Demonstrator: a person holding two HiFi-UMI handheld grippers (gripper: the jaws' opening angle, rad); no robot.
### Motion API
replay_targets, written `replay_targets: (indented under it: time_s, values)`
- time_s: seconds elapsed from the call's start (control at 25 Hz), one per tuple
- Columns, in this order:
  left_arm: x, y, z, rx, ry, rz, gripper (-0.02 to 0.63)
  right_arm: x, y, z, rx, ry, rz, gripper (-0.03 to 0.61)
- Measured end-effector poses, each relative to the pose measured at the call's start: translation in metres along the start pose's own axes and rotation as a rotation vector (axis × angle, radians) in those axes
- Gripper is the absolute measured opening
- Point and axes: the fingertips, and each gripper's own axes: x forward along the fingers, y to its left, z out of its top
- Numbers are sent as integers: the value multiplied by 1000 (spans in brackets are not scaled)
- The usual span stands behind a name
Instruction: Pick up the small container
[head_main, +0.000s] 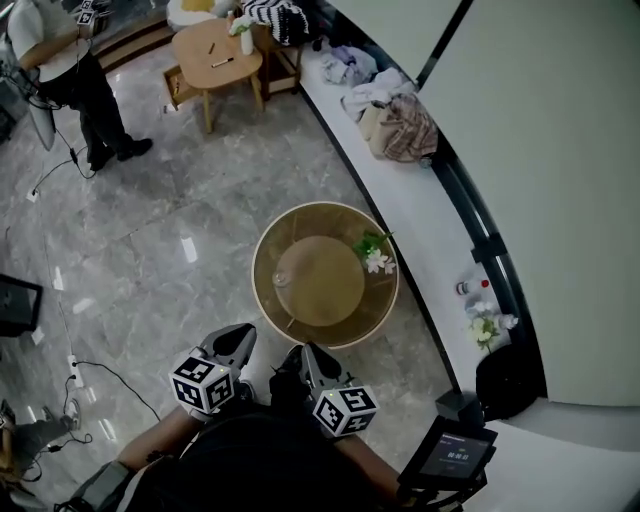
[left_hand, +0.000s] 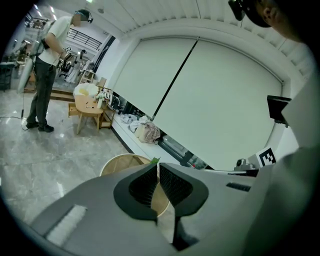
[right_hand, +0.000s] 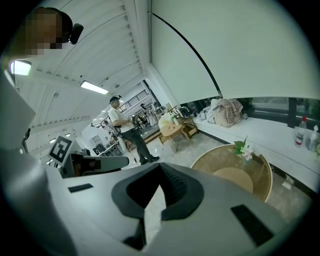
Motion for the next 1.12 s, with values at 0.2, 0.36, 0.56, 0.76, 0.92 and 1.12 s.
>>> replay_targets:
  time_s: [0.2, 0.36, 0.56, 0.76, 0.92, 1.12]
  values:
    - [16, -4, 22, 12, -12, 36, 15, 11, -11, 30, -17, -13, 44, -3]
    - [32, -7, 31, 18, -18, 55, 15, 20, -21, 41, -17, -8, 80, -3]
    - [39, -1, 36, 44, -28, 79, 15, 35, -22, 47, -27, 15, 126, -3]
    - [39, 14, 37, 121, -9, 103, 15, 46, -20, 47, -22, 23, 117, -3]
    - [43, 32, 30, 142, 48, 62, 15, 62, -19, 46, 3, 10, 64, -3]
    - [61, 61, 28, 235, 110, 34, 15, 78, -25, 45, 49, -15, -7, -3]
